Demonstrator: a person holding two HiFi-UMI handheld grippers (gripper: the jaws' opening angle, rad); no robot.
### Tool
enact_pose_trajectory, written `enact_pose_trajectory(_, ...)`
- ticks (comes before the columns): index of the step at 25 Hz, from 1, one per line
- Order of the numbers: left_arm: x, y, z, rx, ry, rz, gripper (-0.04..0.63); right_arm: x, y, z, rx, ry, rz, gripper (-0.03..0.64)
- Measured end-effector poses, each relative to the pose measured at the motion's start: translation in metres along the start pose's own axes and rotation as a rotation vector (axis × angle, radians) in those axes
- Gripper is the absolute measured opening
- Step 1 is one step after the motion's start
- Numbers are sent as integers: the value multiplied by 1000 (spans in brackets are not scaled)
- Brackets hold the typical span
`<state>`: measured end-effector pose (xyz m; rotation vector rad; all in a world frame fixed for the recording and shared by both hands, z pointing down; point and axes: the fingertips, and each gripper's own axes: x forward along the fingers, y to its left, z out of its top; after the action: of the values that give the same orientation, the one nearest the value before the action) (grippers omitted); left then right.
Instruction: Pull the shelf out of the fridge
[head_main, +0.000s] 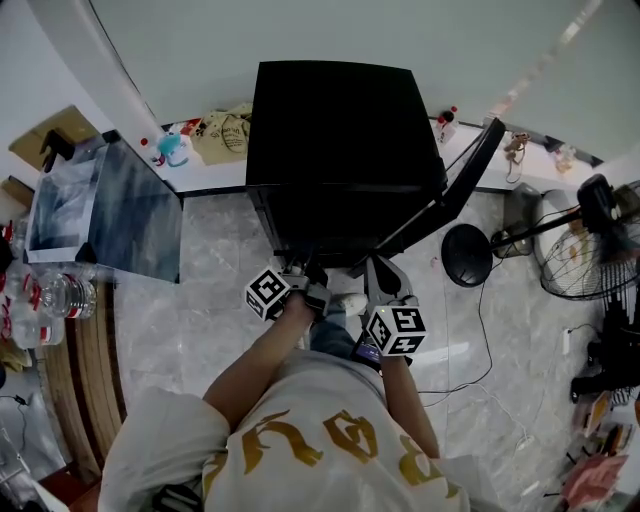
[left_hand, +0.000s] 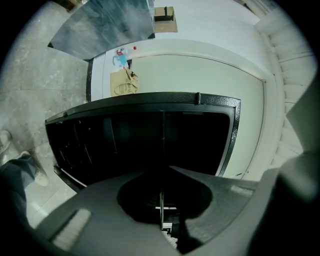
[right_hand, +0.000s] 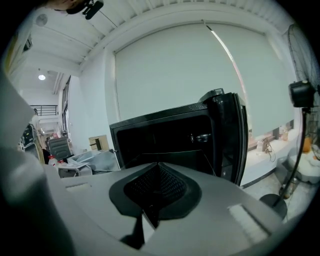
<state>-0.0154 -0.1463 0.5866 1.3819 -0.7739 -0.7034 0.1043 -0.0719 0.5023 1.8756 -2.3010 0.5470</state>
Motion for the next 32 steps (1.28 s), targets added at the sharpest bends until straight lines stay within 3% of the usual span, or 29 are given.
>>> enact_pose_trajectory(32,-2,3,2,-20,-21,19,21,-11,-2,-9,1,28,-27,21)
